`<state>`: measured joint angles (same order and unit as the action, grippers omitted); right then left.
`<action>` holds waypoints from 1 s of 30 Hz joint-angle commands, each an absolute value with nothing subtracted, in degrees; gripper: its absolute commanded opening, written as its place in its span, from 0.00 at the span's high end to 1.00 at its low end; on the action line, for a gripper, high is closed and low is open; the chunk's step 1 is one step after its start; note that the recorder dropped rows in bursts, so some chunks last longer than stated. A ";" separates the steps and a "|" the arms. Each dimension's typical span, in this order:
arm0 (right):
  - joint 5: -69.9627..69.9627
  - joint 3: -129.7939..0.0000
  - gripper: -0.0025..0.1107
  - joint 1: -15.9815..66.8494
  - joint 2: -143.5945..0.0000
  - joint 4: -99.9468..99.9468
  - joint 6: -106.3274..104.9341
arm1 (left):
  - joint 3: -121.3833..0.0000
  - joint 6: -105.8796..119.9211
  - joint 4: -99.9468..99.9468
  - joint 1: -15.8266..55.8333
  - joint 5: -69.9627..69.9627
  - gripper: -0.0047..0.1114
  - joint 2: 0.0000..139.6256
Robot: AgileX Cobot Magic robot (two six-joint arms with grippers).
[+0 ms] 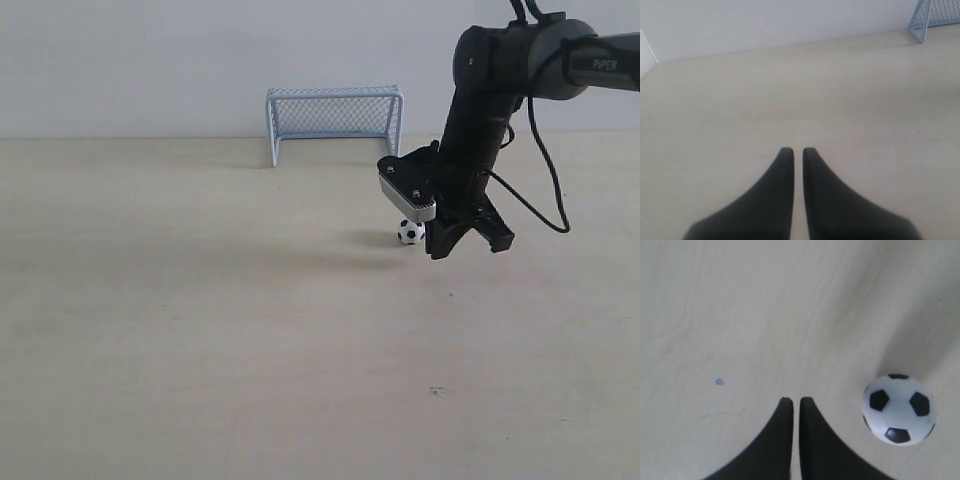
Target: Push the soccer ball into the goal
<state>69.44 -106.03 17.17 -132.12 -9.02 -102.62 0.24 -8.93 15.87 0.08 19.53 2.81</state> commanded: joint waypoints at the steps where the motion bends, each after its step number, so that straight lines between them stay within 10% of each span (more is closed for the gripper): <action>1: 69.96 -106.25 0.98 17.11 -132.08 -8.45 -102.12 | 0.00 -9.47 15.89 0.53 19.33 0.91 3.12; 10: 45.31 -106.67 0.98 17.11 -133.14 -20.64 -99.14 | 0.00 -9.47 15.89 0.53 19.33 0.91 3.12; 15: 69.96 -109.04 0.98 17.11 -131.13 -18.94 -104.05 | 0.00 -9.47 15.89 0.53 19.33 0.91 3.12; 30: 69.96 -109.04 0.98 17.11 -126.54 -14.22 -99.15 | 0.00 -9.47 15.89 0.53 19.33 0.91 3.12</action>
